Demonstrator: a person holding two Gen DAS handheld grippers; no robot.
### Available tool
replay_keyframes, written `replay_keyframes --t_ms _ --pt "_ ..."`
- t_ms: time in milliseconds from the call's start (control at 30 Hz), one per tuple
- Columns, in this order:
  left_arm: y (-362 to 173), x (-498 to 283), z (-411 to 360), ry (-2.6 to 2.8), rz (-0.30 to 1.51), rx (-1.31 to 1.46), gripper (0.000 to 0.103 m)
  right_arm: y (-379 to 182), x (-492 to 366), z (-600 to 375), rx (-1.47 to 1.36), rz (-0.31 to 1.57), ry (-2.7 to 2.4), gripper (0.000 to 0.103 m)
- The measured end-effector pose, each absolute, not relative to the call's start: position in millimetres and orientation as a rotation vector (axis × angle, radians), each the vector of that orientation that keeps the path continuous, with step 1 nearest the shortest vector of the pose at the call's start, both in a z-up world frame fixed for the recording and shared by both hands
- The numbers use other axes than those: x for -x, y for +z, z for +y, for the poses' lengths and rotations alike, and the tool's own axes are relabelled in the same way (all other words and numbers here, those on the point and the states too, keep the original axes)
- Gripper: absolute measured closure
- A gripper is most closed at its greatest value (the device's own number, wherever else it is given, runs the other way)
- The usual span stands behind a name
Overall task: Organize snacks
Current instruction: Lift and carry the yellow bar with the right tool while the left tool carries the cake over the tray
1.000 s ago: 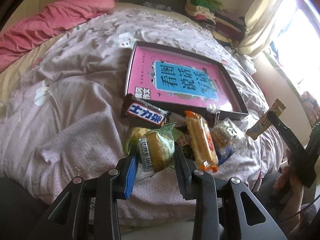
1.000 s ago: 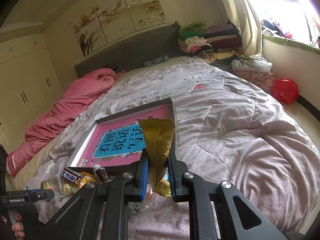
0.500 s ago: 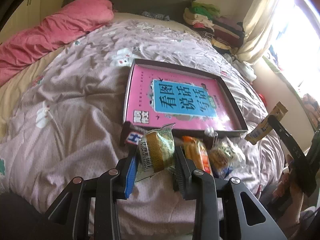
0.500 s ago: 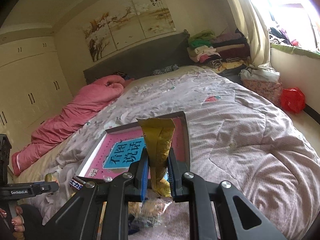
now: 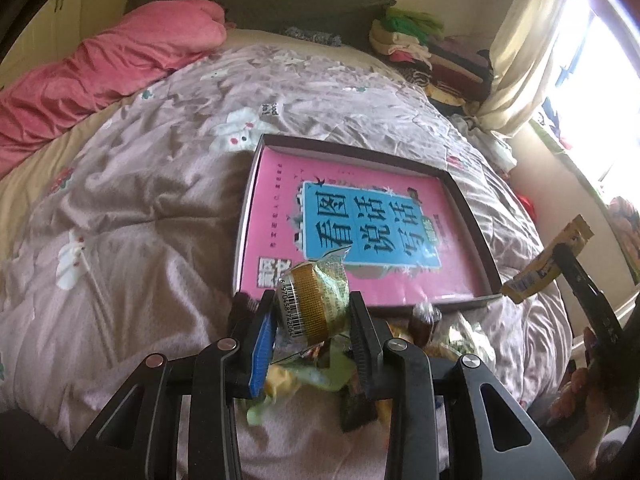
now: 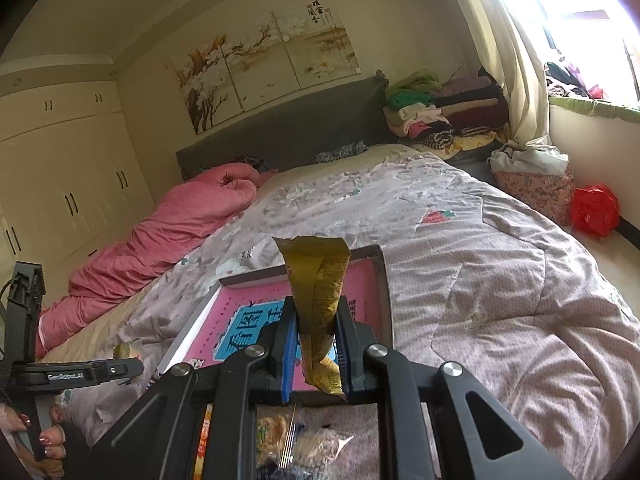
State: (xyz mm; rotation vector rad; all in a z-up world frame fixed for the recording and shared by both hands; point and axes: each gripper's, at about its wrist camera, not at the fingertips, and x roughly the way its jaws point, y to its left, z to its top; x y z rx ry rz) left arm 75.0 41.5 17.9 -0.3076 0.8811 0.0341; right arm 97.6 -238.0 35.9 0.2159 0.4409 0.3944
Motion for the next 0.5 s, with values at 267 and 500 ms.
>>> replay_keyframes --t_ms 267,500 --pt "13.1 -104.3 39.7 0.04 0.879 0.301 0.067 38.4 -110.1 -236.1 -0.214 0.43 0.394 0.085" --pt "-4.4 -122.2 41.0 0.042 0.914 0.298 0.067 29.6 -129.0 -234.0 -0.22 0.48 0.387 0.085"
